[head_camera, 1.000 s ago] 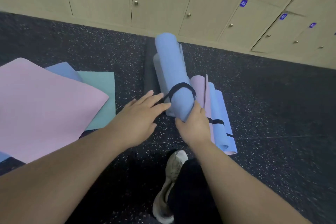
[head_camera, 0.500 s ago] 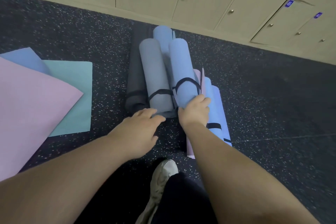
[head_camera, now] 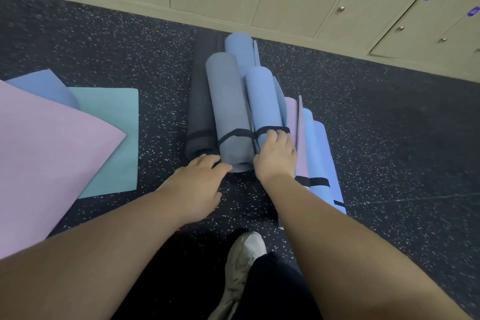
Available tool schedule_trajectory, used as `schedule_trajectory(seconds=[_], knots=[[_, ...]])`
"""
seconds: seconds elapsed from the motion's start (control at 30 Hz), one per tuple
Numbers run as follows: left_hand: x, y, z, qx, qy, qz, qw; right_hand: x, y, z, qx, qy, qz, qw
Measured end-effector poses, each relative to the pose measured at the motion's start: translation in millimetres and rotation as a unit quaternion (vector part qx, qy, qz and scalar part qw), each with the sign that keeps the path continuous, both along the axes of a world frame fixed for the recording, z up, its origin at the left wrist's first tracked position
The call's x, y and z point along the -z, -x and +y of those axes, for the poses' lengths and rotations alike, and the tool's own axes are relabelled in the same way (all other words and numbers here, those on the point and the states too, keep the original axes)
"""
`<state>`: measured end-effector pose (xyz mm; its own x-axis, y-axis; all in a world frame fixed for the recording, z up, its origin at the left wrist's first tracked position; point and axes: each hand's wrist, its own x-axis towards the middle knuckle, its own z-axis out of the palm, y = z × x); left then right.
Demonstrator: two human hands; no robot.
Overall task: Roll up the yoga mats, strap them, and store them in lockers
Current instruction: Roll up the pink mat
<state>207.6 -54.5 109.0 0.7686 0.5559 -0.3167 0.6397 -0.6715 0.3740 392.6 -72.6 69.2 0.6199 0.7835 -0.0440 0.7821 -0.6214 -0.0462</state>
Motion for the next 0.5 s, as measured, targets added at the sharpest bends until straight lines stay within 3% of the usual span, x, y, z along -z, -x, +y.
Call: schedule_trajectory(seconds=[0.33,0.5], knots=[[21.3,105.6,83.7,-0.109,-0.038,0.071,0.991,-18.7,107.5,52.4,-0.162,-0.015,0.076,0.984],[65.7,192.9,101.9,-0.152,-0.038,0.133,0.979,9.9,172.0,71.5,-0.221,0.043,0.117,0.967]])
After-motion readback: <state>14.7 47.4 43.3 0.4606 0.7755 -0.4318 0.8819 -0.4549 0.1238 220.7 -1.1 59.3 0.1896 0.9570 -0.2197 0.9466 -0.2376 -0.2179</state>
